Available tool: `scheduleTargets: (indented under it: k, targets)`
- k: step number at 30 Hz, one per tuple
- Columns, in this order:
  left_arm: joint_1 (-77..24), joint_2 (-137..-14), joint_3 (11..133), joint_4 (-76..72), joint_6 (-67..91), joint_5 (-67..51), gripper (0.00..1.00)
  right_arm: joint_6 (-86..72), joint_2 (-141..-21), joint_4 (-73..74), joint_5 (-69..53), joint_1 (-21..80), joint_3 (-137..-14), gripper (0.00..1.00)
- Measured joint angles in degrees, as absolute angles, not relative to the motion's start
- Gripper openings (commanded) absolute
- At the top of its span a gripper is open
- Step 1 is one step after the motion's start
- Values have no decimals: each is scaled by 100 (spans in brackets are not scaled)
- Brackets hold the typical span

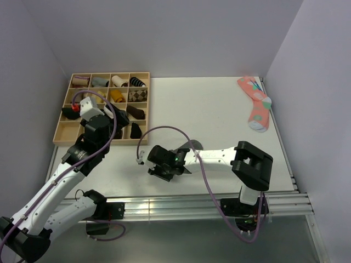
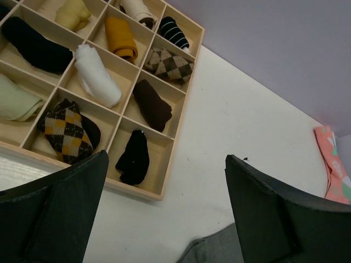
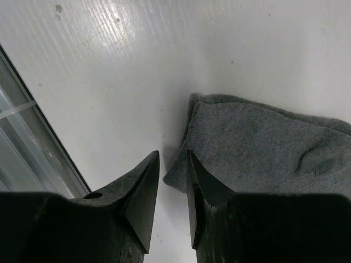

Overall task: Roll the socks
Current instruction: Roll the sock at the center of the board.

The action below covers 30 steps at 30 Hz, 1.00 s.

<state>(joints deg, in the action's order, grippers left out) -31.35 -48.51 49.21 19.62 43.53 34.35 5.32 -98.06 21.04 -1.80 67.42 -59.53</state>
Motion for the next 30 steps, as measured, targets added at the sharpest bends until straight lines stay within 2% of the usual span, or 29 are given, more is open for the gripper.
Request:
scheduleTargets:
  k: [13, 24, 30]
  targets:
    - [-3118, -4858, 5087, 2023, 4331, 3570, 93, 491, -10162, 2058, 93, 6775, -6160, 35]
    - [-3039, -4858, 5087, 1999, 4309, 3562, 93, 493, -10224, 2014, 119, 6775, -6163, 42]
    - [-3002, -4858, 5085, 1999, 4268, 3559, 93, 502, -10287, 1992, 154, 6744, -6184, 36]
